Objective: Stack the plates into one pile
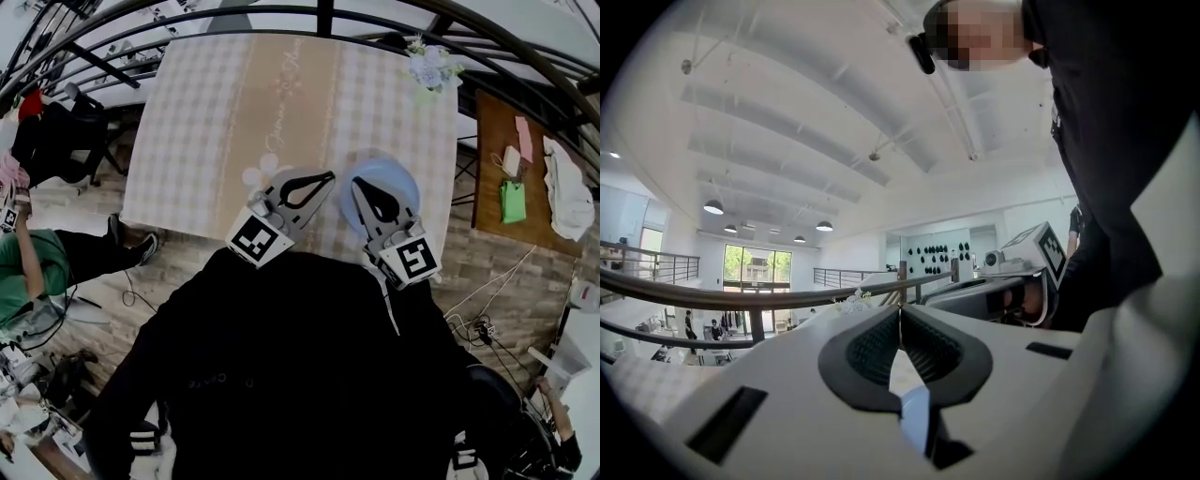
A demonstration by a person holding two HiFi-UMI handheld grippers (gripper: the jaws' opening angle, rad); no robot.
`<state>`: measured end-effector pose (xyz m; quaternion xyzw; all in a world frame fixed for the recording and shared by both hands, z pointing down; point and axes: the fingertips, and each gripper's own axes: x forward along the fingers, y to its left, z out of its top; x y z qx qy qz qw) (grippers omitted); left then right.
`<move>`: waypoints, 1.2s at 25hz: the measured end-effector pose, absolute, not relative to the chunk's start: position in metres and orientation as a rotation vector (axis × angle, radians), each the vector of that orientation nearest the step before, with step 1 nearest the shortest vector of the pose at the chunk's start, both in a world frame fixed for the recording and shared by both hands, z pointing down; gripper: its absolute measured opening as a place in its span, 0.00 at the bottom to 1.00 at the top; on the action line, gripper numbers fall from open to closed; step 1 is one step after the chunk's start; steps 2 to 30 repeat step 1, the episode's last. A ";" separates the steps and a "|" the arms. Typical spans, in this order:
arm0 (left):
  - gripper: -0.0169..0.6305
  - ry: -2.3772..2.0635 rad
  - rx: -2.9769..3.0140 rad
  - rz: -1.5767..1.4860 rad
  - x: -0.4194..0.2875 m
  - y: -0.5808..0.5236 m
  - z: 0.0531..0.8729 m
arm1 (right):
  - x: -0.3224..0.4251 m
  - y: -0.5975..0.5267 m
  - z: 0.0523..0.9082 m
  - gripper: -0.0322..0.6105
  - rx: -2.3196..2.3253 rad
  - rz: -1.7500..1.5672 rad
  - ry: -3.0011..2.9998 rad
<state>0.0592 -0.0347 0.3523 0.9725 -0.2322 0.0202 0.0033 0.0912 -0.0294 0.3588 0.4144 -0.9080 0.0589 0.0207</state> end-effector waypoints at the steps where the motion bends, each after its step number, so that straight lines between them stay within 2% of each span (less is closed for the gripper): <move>1: 0.06 -0.731 3.045 0.063 0.058 -0.035 0.353 | 0.090 -0.029 0.359 0.06 1.282 0.182 -2.817; 30: 0.06 -0.731 3.045 0.063 0.058 -0.035 0.353 | 0.090 -0.029 0.359 0.06 1.282 0.182 -2.817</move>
